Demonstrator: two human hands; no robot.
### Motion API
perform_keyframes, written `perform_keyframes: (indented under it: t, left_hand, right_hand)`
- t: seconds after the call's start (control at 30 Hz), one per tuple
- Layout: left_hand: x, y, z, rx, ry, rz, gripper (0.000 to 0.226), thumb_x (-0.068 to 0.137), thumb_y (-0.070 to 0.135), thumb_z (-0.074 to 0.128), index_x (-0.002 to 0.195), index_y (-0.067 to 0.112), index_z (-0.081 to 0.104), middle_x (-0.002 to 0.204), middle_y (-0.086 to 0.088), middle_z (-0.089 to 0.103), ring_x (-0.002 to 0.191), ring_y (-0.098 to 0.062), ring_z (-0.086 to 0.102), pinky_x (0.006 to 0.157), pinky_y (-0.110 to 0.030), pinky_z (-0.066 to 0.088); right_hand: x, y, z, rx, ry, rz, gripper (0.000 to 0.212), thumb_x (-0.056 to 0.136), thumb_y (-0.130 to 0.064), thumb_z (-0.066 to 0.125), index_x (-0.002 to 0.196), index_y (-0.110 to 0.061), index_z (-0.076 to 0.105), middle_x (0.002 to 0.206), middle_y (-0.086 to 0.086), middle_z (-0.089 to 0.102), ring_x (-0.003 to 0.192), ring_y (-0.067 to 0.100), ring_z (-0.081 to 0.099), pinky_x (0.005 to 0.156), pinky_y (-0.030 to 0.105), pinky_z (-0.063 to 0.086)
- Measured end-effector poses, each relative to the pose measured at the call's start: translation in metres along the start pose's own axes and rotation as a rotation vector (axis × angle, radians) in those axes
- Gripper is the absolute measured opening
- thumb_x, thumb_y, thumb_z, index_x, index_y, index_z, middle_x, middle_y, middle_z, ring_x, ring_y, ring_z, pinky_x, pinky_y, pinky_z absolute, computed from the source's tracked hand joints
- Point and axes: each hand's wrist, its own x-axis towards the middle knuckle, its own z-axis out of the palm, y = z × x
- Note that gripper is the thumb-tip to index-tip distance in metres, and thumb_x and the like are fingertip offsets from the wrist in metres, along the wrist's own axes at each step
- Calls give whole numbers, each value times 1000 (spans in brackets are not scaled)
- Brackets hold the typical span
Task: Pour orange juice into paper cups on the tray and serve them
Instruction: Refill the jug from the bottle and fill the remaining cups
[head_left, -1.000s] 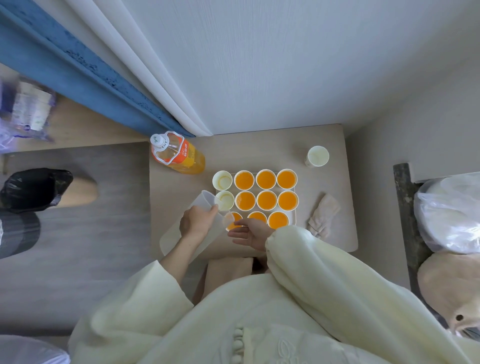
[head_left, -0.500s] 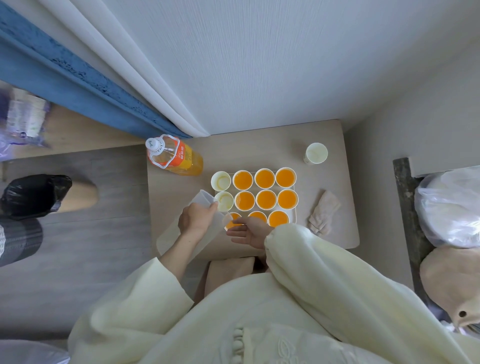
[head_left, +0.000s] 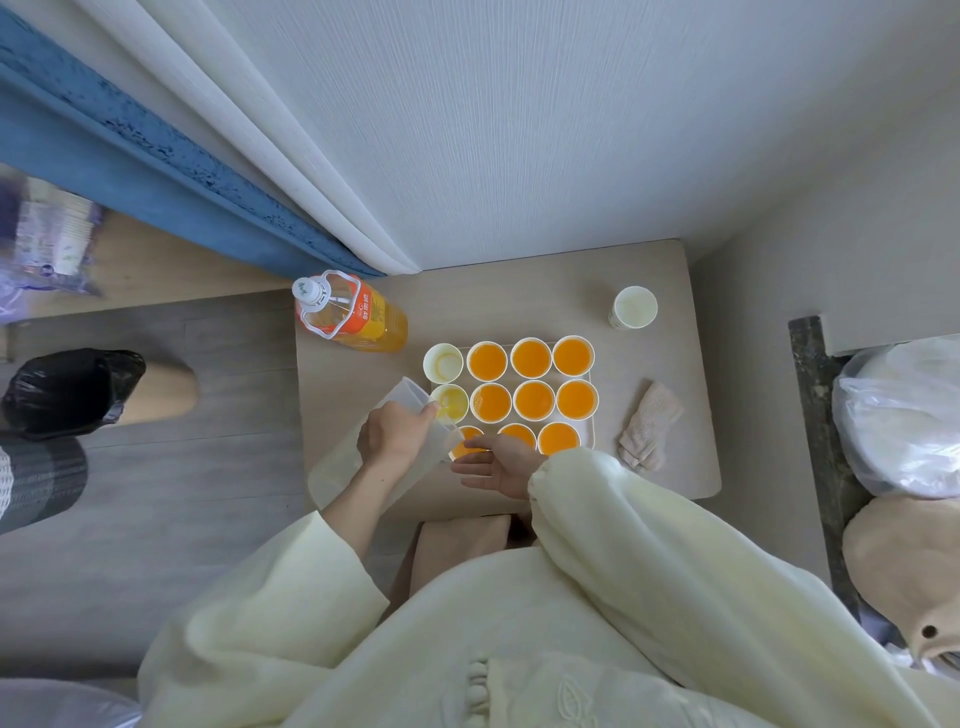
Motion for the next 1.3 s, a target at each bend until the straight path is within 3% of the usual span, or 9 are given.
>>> perform_keyframes:
  t: [0.37,0.77,1.3]
  left_hand:
    - [-1,2,-4,53,1,43,57,89,58,53,104,4,66,109,-15,67,99,-32,62,77,-35,49]
    - [-3,15,-7,171,17,108,60,92,57,50,106,1,66,113,-17,66,104,-32,61,70,-31,39]
    - [1,33,-11,281,31,198,57,92,59,49,106,6,65,109,-12,67,99,-28,62,67,-31,39]
  right_hand:
    - [1,1,3,8,-10,-5,36,98,-18,54,131,-6,50,120,17,62,103,28,66,83,39,57]
    - [0,2,3,40,-16,-8,35,97,-17,55,130,-7,50,123,19,60,98,27,67,76,37,57]
    - [-1,2,3,41,-7,-12,38,98,-20,55,133,-8,50,123,18,60,99,27,67,80,38,57]
